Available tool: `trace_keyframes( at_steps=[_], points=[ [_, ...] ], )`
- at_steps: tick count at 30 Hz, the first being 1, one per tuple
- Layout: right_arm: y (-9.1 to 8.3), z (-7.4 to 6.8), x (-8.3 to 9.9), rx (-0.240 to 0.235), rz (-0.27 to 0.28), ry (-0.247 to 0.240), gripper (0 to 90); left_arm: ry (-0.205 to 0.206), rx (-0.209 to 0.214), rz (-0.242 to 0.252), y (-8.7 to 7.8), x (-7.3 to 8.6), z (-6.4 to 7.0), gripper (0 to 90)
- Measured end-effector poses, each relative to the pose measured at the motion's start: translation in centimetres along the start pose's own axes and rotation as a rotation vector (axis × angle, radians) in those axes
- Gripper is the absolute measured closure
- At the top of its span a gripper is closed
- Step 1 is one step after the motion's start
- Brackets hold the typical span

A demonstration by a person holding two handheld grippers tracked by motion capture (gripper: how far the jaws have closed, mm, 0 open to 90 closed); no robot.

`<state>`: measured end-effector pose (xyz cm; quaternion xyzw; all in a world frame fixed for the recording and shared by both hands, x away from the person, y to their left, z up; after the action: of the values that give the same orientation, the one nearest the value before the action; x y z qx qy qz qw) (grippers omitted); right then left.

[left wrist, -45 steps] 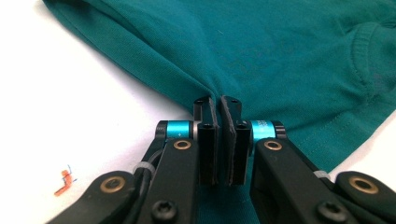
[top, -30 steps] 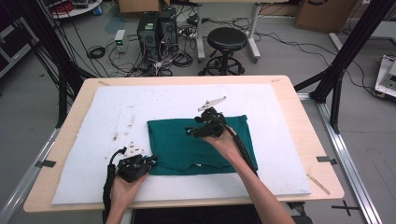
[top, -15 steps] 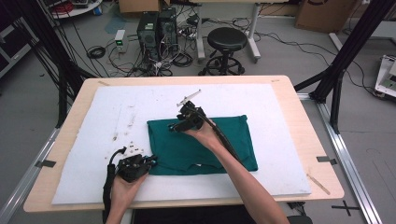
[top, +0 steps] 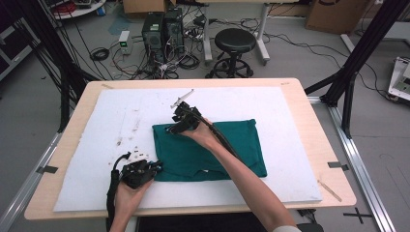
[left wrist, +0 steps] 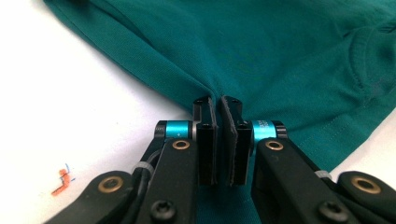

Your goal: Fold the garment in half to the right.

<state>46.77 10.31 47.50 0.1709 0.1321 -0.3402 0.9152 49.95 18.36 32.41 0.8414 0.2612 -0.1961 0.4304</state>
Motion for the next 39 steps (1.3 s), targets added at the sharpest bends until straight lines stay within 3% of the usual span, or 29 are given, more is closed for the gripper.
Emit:
trace_keyframes(
  at_steps=[11, 16, 31, 39],
  points=[
    [3.0, 0.2, -0.8, 0.003, -0.034, 0.004, 45.7, 0.0, 0.0, 0.001, 0.0, 0.0, 0.0, 84.7],
    [4.0, -0.2, -1.5, -0.032, -0.036, 0.016, 45.6, 0.0, 0.001, 0.0, 0.0, 0.0, 0.0, 84.7],
    [6.2, -0.3, -1.7, -0.021, -0.054, 0.008, 46.8, -0.002, 0.004, 0.001, 0.0, 0.0, 0.0, 84.6],
    [7.1, -0.4, -1.8, 0.006, -0.08, -0.014, 54.7, -0.002, 0.004, 0.001, 0.0, 0.0, 0.0, 84.6]
  ],
)
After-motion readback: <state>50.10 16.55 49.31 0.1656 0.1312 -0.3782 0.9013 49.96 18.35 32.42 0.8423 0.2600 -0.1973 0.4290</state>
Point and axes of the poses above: each handheld gripper's, and its own axes: y roughly forward along the jaws, x roughly out of its underside, z roughly to its right, the point moved 9 cm from there along y, roughly forward along the jaws, and after that the axes turned 2 degrees about z, right-handed, at the moved point
